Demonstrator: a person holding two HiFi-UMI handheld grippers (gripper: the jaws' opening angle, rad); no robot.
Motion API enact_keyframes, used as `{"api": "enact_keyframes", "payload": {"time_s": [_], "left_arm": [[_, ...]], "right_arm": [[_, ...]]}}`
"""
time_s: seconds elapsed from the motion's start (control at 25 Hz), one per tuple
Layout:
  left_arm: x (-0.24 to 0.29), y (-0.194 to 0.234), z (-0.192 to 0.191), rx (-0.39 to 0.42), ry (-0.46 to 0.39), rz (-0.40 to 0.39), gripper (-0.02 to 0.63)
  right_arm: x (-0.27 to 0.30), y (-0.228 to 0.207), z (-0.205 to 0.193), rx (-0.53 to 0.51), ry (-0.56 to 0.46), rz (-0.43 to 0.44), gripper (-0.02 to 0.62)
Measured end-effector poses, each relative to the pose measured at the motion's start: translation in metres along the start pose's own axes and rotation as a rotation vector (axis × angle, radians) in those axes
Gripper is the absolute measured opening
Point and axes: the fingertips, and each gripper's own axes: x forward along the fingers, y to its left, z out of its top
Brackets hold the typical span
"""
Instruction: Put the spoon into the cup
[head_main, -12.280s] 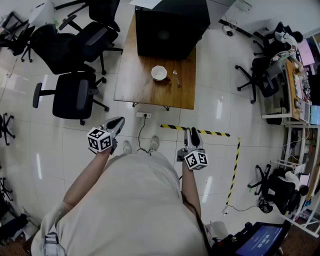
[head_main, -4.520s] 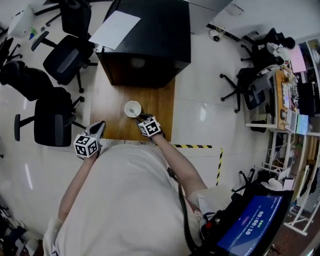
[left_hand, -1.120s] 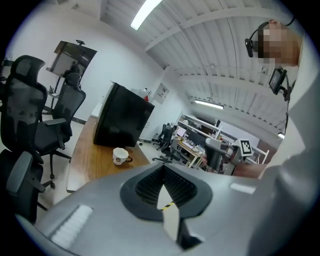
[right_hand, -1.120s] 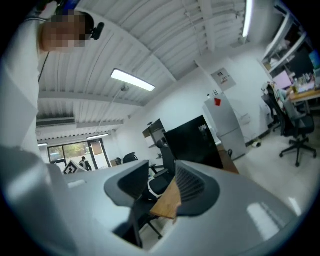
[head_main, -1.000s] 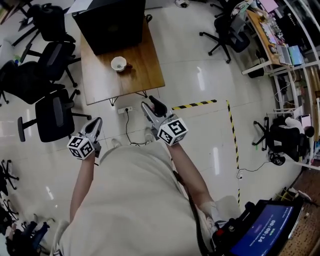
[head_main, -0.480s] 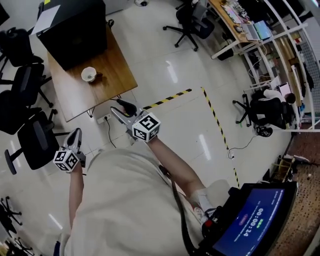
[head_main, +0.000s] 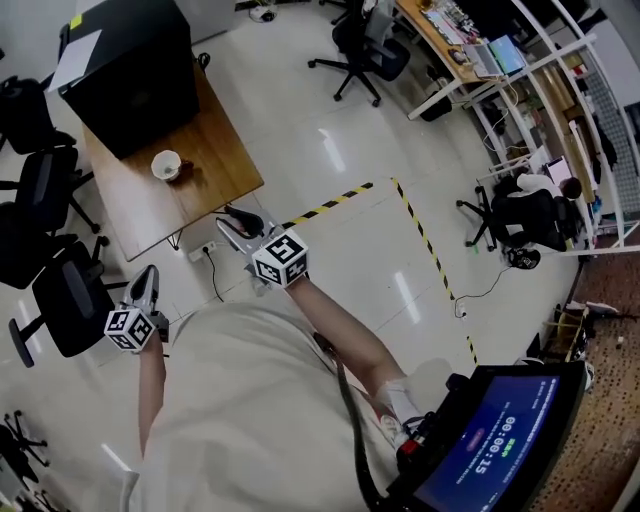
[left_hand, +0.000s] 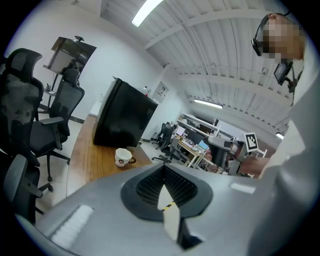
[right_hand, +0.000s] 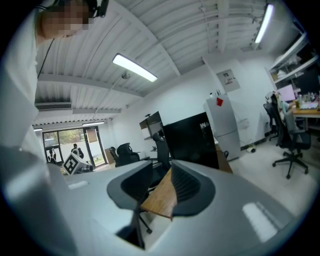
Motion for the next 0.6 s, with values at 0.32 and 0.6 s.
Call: {"api": "enact_keyframes", "payload": {"time_s": [0.32,0.6], "left_arm": [[0.024,-0.004,-0.009,-0.011,0.035,0.004,0.0],[0.036,0.005,-0.008,-0.019,0.058,0.031,0.0]], "right_arm": [[-0.008,-0.028,-0.011,0.015,0.023,-0.037,0.103],[-0.012,-0.052,-0.028,0.025,0.059,-0.059,0.103]]}}
